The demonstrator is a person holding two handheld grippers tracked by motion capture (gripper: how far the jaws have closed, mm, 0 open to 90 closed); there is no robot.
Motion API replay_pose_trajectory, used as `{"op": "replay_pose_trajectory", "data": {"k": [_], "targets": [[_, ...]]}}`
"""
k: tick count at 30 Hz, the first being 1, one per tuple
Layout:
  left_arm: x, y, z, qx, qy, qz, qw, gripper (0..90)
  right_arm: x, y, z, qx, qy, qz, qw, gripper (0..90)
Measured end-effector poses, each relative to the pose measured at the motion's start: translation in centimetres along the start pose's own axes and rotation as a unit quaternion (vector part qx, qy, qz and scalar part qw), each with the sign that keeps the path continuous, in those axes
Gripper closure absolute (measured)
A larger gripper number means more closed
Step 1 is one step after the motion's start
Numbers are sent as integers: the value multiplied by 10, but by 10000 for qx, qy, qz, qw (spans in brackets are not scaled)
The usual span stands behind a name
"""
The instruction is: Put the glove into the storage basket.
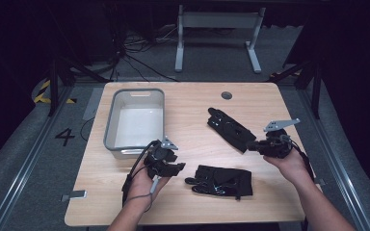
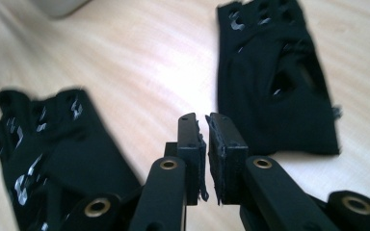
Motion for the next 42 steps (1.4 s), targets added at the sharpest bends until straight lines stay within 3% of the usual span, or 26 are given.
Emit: {"op": "replay_pose_trajectory", "data": {"k": [1,8,9,18,23,26,31,36,39,42], "targets": [[-2,1,0,-3,31,-15,10000,562,-4,8,-7,-13,-85,13,10000,832],[-5,-1,3,2,115,-24,9999,555,-18,23,-28,-152,-278,24,9995,818],[-5,-3,4,29,119,-13,9999,554,-24,26,-39,-248,-338,30,9991,818],[-1,-13,3,101,199,3,9998,550,-50,24,-73,-539,-647,244,9961,796],[-1,-21,4,140,222,88,9996,539,-58,23,-81,-584,-753,259,9951,769],[0,-22,3,127,246,91,9996,534,-64,19,-87,-695,-899,391,9928,742],[0,-22,4,126,243,80,9996,530,-64,12,-89,-720,-955,521,9915,724],[-4,-18,1,79,211,79,9997,520,-63,13,-92,-774,-954,418,9915,714],[-5,-18,-2,-7,227,120,9997,520,-64,12,-93,-855,-1009,510,9899,703],[-6,-19,-1,16,249,146,9996,521,-67,8,-92,-952,-886,668,9893,671]]}}
Point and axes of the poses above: each handheld gripper's, and its own axes: x roughly backward along the jaws, y roughly out of its top, z roughly to its left, the point moved 5 cm from there along -x, roughly forward along the jaws, and after that the axes turned 1 degree about -x, right-handed, at the moved point
